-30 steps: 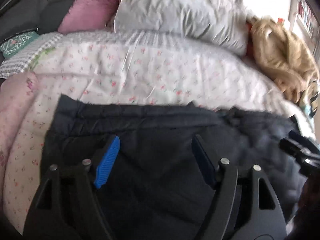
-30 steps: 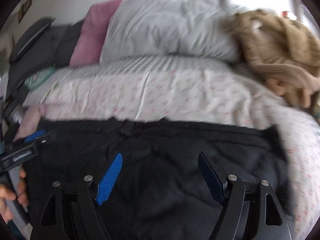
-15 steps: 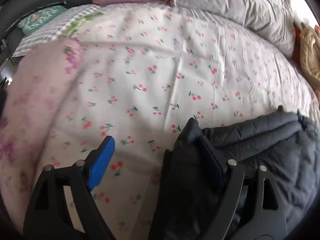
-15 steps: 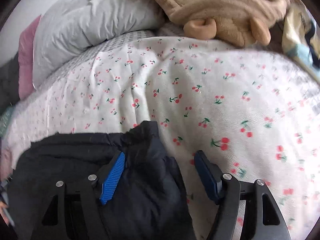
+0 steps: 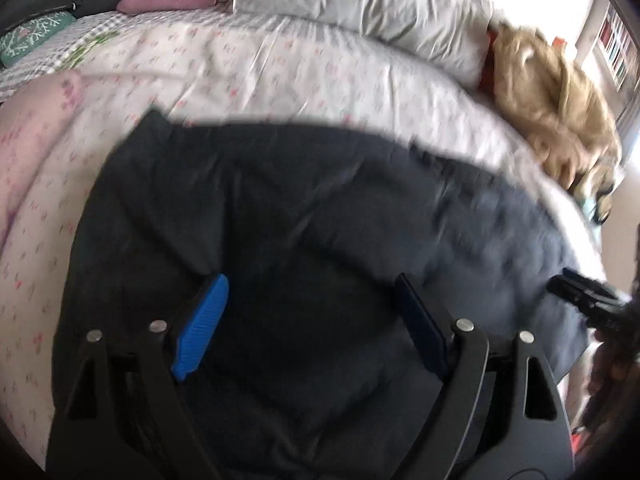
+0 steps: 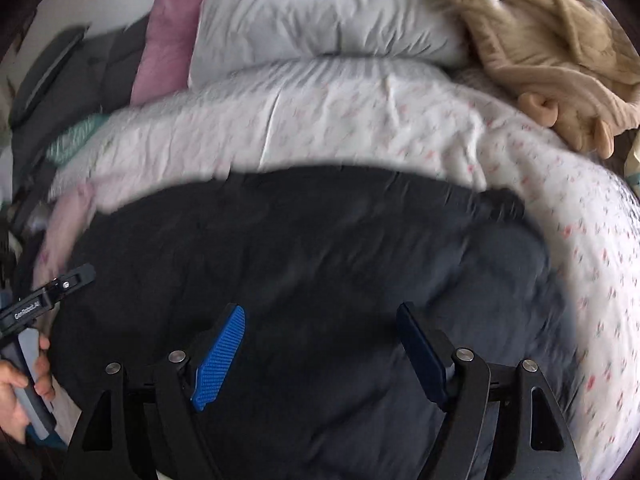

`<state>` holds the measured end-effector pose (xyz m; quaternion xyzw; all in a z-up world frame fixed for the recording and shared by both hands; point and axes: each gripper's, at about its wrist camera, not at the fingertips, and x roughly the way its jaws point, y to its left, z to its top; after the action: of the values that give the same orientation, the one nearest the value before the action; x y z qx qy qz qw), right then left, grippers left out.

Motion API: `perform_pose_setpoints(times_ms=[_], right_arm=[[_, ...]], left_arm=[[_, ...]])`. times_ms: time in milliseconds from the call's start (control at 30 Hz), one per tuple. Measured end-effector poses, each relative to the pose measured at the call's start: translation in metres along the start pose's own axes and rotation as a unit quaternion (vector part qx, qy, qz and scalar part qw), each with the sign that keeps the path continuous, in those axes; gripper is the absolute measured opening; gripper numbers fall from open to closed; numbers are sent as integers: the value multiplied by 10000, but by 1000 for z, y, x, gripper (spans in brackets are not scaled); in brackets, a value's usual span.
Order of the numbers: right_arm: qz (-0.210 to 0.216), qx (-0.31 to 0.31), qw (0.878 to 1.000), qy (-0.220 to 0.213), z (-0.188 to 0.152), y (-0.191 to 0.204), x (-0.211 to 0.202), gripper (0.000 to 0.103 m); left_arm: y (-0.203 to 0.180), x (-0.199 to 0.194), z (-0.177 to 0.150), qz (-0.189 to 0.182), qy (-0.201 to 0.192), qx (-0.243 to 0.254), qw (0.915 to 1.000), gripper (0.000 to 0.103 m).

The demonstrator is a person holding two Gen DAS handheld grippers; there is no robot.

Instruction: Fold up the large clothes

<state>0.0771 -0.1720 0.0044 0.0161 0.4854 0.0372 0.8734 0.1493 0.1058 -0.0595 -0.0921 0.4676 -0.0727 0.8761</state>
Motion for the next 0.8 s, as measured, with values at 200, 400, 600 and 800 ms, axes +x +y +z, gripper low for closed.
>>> perform_pose_setpoints(times_ms=[200, 400, 600, 800], right_arm=[[-838, 485, 9953, 31, -41, -68, -13, 81], [-1087, 1424, 9838, -61, -64, -108, -48, 81], [-747, 1175, 9900, -245, -76, -86, -71, 81], [-753, 1084, 9907, -326, -72, -67, -70, 81]], left_arm=[[59, -28, -27, 582, 270, -566, 9963, 85], [95, -70, -54, 535, 183, -1182, 9914, 85], [110, -82, -81, 64, 477, -1836, 9818, 85], [123, -73, -99, -458, 767, -2261, 9700, 89]])
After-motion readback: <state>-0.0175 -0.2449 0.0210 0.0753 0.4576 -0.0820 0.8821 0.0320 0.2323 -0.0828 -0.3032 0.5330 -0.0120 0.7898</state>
